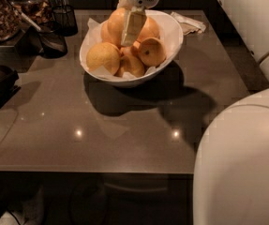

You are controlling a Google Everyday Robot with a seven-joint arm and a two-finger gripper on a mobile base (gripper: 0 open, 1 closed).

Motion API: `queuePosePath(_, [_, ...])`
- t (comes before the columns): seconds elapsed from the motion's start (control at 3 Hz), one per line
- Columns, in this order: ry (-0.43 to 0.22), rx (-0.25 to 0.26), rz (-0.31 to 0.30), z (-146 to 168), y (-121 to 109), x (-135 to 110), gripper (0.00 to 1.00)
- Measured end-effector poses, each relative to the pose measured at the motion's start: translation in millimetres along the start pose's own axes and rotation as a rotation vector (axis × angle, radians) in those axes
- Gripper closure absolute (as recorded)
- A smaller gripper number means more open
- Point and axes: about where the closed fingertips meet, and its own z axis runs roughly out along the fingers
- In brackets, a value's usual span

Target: Pick orange from white bowl

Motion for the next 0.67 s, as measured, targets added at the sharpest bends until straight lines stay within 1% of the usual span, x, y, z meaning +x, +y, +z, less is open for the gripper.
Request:
queuePosePath(0.33, [-0.017,-0.005,0.062,-18.8,23.7,-7.5,1.0])
queuePosePath(0.67, [-0.021,-0.01,0.145,-41.8,54.1,-12.2,1.0])
